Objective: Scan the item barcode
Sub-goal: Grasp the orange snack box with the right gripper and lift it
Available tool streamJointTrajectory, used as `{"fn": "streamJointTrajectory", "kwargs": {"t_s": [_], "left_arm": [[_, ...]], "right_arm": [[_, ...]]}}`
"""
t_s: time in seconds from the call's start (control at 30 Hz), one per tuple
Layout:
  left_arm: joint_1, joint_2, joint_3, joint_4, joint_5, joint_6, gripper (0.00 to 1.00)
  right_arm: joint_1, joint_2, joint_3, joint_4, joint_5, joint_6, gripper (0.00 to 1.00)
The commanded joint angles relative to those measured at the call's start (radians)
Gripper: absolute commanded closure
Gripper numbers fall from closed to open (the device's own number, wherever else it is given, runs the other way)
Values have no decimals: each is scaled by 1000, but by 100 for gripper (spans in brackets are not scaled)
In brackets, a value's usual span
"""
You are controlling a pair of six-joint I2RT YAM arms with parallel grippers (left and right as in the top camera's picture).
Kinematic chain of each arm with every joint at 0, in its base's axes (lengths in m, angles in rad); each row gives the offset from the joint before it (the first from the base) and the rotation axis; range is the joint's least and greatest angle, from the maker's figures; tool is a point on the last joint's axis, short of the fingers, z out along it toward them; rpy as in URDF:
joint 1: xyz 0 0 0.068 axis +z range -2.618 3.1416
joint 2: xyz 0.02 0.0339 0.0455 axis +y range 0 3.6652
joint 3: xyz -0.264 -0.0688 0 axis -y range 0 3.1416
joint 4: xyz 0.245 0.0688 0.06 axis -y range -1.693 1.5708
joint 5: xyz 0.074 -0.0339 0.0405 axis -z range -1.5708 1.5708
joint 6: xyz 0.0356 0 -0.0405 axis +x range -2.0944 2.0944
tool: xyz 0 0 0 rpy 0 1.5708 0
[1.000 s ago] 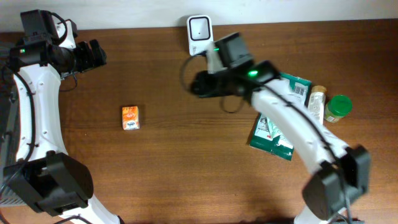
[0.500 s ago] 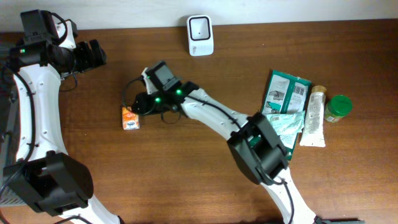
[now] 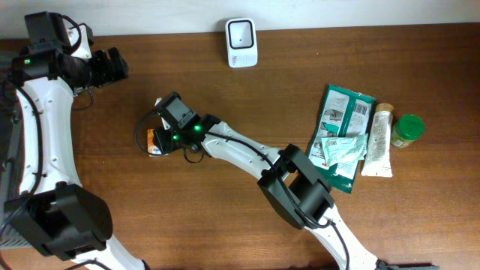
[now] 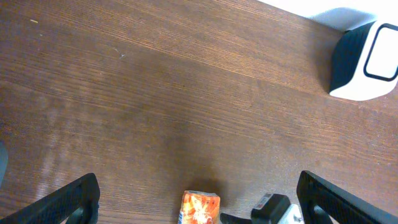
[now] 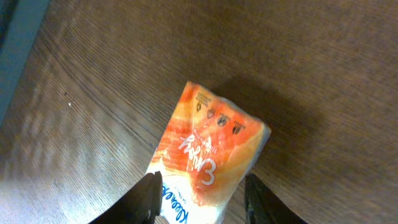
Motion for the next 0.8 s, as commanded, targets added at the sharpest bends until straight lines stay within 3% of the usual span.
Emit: {"fn": "streamJointTrajectory", "kwargs": {"t_s": [0.0,0.5,0.6,0.77], "left_arm": [[1,8,-3,1,3,-6,1],[1,8,-3,1,3,-6,1],[1,8,-3,1,3,-6,1],[1,8,-3,1,3,-6,1]], "right_arm": [[2,23,14,-10,27,-6,70],[-2,61,12,-21,40,8,75],[-2,61,13,-32,39,-14,96],[-47,-13,39,-163,44,-14,96]]}}
